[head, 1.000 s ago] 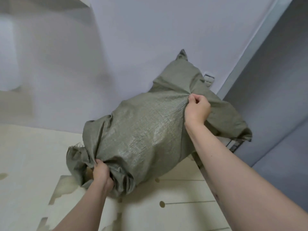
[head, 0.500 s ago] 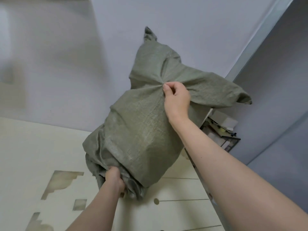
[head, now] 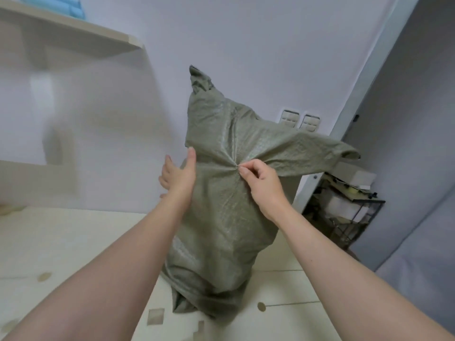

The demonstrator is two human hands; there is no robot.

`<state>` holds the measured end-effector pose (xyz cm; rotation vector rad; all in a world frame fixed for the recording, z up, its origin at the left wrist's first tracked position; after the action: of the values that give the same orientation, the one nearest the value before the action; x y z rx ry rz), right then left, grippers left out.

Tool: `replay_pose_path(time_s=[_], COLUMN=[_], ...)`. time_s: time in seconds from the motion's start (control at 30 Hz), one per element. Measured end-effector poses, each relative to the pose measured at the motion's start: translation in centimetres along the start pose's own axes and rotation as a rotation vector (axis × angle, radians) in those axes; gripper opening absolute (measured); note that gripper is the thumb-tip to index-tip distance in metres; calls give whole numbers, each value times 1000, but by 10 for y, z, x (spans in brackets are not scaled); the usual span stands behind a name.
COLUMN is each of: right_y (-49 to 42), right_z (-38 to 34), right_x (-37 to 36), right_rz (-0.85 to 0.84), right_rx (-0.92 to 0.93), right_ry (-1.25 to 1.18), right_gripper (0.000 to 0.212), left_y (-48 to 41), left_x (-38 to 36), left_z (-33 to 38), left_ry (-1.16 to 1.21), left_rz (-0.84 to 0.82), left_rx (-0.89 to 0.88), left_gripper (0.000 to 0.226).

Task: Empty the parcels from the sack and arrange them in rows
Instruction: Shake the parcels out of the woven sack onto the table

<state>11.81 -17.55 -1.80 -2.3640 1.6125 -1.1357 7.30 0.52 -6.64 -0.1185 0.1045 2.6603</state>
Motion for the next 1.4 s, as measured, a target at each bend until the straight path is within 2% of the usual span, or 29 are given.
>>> replay_pose_path(time_s=[0.1, 0.2, 0.27, 0.37, 0.47, 0.53, 0.63, 0.7, 0.8, 0.87, 0.97, 1.03, 1.07, 1.13, 1.2, 1.23, 1.27, 1.33, 1.4], right_y=[12, 18, 18, 20, 24, 26, 27, 28, 32, 34, 34, 34, 34, 33, 38, 41, 41, 36, 28], right_z=[-2, -3, -3, 3, 10, 11, 10, 10, 8, 6, 3, 0, 0, 0, 2, 6, 11, 19, 20], right_x=[1, 3, 5, 10, 17, 19, 19, 19, 18, 16, 15, 14, 15, 23, 34, 37, 38, 30, 17], right_rz=[-139, -198, -194, -187, -225, -240, -218, -209, -219, -210, -165, -79, 12, 302, 510, 506, 463, 323, 172], right_rx=[75, 106, 87, 48, 16, 4, -2, 0, 4, 0, -44, -99, -135, -301, -627, -763, -817, -734, -630], right_ry=[35, 53, 50, 12, 1, 9, 11, 11, 25, 37, 62, 102, 134, 228, 316, 282, 182, -116, -238], right_gripper=[7, 7, 7, 8, 10, 11, 12, 10, 8, 8, 9, 12, 15, 30, 65, 84, 100, 127, 148], left_y=[0, -8, -13, -18, -20, -21, -22, -19, -16, -15, -14, -17, -17, -16, -18, -17, -14, -8, -1], left_x=[-20, -28, -27, -22, -19, -18, -11, -9, -15, -17, -12, -9, -6, 3, 9, 13, 19, 30, 45], left_z=[52, 68, 62, 50, 36, 24, 15, 18, 18, 17, 22, 26, 29, 32, 30, 29, 29, 26, 26], left_ry=[3, 37, 44, 83, 190, 275, 233, 254, 445, 548, 581, 605, 624, 616, 637, 663, 664, 633, 623], left_rz=[-54, -20, -12, 37, 102, 97, 150, 159, 119, 93, 120, 136, 146, 173, 197, 210, 220, 260, 295], left_rx=[-75, 27, 61, 6, 36, 33, 13, 51, 267, 366, 389, 377, 370, 362, 366, 358, 322, 230, 177], left_gripper=[105, 126, 129, 110, 85, 60, 23, 22, 45, 38, 31, 20, 23, 34, 38, 37, 34, 23, 14])
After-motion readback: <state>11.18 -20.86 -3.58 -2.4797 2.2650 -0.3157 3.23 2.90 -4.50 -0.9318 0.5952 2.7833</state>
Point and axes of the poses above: each hand's wrist, its own y-axis away from the middle knuckle, its own x-axis out of the back of the hand, z = x × y, the point moved 2 cm from there along -y, towards the middle knuckle, and after that the axes turned 9 degrees about y, right-handed, at the moved point
